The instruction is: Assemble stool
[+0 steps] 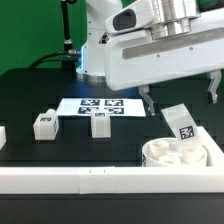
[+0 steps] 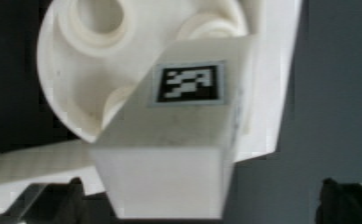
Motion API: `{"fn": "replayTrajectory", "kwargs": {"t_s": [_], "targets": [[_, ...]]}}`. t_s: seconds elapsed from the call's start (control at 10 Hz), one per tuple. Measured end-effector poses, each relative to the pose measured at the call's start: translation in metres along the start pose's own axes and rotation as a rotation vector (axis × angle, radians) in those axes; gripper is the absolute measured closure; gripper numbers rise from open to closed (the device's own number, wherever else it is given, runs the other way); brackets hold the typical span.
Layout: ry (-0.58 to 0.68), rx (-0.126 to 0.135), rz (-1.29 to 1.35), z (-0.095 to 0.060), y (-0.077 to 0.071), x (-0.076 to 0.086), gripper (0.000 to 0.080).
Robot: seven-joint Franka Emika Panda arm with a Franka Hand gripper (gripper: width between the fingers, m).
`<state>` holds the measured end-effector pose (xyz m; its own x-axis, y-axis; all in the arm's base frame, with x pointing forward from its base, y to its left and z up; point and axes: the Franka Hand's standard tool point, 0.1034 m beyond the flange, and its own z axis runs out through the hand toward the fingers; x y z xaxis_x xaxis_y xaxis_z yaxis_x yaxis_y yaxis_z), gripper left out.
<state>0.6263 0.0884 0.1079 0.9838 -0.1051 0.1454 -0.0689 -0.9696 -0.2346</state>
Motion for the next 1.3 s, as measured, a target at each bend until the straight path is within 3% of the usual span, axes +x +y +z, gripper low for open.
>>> {"fn": "replayTrajectory", "kwargs": {"t_s": [0.4,1.0,1.3], "targets": [[-0.175,0.027,0.019,0.005,0.003,-0.004,0.0151],[-0.085,-0.007,-0.046,-0.006,-0.007,0.009,0.0151],[-0.070,-0.015,0.030,-0.001,-0.013,0.004,0.0151]]}}
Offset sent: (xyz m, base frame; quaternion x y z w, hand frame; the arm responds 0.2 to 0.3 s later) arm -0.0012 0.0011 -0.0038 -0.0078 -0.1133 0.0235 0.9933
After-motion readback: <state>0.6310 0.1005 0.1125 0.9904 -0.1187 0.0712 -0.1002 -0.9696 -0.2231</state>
